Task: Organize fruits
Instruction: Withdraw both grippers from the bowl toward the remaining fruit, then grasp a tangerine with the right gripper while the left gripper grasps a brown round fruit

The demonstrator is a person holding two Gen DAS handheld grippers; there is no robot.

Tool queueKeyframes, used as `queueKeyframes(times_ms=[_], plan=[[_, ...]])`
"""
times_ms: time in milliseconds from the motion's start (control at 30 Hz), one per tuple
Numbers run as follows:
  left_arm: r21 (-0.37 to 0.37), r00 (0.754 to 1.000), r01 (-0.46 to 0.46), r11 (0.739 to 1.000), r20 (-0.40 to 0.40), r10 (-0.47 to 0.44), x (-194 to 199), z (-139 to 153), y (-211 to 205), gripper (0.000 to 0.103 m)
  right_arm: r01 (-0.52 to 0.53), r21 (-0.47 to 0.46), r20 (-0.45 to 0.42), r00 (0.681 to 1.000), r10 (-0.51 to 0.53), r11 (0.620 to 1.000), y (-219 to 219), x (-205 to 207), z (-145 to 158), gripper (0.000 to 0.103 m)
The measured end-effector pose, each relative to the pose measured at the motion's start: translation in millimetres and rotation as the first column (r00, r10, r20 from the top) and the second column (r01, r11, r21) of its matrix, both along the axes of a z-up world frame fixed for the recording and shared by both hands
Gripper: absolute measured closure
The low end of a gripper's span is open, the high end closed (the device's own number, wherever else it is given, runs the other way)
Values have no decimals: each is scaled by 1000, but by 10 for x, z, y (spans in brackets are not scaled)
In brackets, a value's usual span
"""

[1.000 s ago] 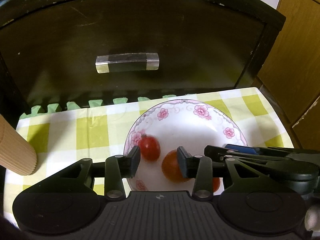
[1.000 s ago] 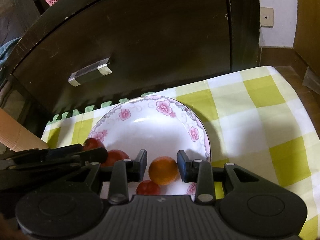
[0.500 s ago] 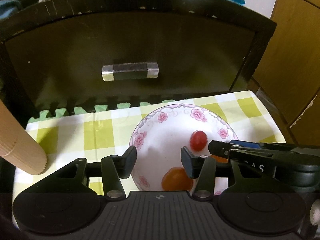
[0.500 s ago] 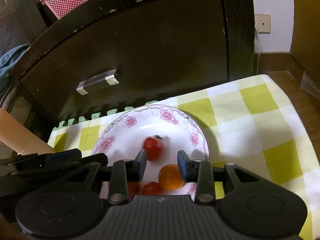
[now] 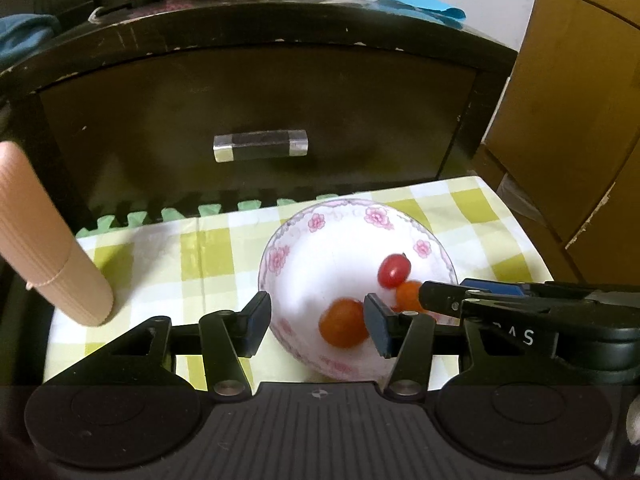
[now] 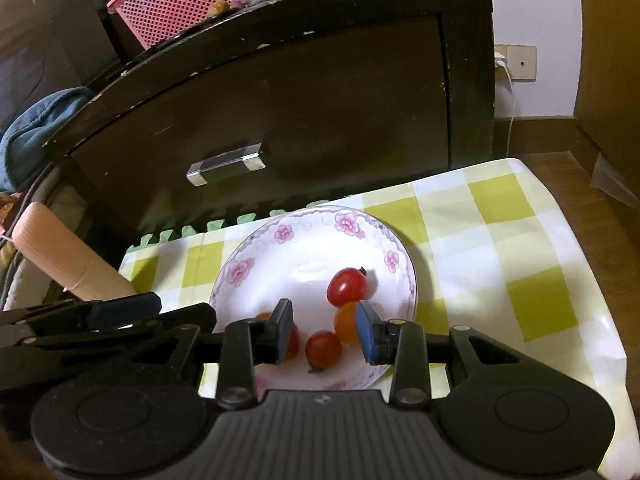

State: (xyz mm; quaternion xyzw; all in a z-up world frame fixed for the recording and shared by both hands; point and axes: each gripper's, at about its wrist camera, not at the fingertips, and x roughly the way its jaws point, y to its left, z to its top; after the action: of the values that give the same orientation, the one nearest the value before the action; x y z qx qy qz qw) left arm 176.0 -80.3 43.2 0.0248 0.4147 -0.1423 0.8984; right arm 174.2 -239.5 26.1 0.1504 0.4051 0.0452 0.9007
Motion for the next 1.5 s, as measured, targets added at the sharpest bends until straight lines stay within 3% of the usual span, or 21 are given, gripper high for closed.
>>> queueKeyframes(times_ms=[900, 1167, 1500], plan=[[75, 996, 27, 997, -81, -21, -633, -176, 283, 43, -74, 4, -116, 990, 74, 997, 347, -695, -173, 69], [91, 988, 10, 996, -156, 5, -617, -333, 425, 39, -131, -9, -176, 976, 127, 991, 486, -796, -300, 68], [92, 984, -13, 996, -178, 30, -569, -399, 515, 37, -172, -15, -226, 960, 164, 985, 632, -767, -475, 67]])
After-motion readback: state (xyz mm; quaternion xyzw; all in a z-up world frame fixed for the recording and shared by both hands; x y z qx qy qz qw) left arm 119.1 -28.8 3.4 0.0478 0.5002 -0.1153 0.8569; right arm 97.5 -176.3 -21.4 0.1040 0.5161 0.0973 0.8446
